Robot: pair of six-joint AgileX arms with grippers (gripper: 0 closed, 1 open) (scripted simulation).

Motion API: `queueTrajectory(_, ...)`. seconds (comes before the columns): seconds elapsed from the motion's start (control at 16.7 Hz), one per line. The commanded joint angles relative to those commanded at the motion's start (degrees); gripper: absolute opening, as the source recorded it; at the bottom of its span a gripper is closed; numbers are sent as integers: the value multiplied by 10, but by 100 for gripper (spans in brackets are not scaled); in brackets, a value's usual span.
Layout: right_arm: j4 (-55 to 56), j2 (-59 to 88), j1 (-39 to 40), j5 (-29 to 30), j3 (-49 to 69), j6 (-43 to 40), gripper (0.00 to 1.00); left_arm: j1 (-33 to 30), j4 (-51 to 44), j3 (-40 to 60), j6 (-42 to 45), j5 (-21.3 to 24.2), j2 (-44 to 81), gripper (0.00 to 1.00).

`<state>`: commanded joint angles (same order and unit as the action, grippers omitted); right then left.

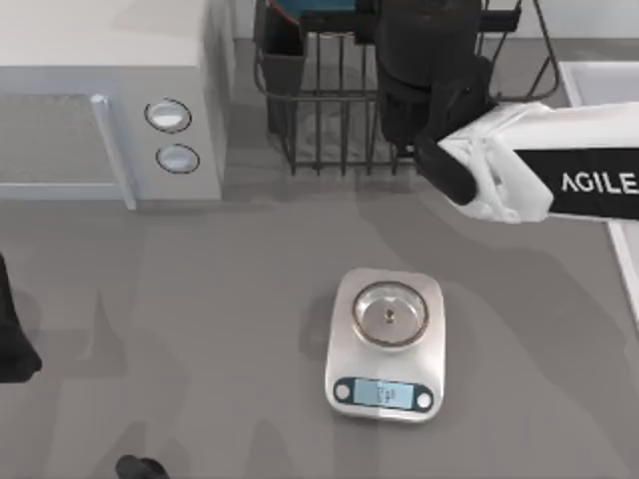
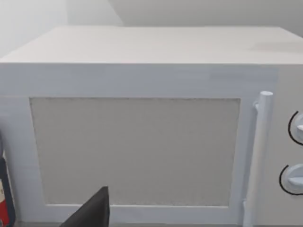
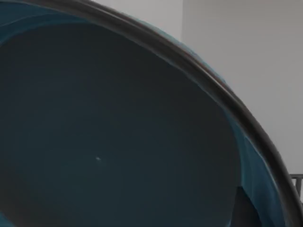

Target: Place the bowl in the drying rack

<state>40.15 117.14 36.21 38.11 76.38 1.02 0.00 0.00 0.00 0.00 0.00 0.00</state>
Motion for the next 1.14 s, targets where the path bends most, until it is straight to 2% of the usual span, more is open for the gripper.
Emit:
queueTrajectory(0.78, 0, 0, 0, 0, 0, 0, 98, 0, 0, 0, 0, 0, 0, 100)
queueTrajectory(1.14, 0, 0, 0, 0, 0, 0, 100, 0, 0, 0, 0, 0, 0, 100)
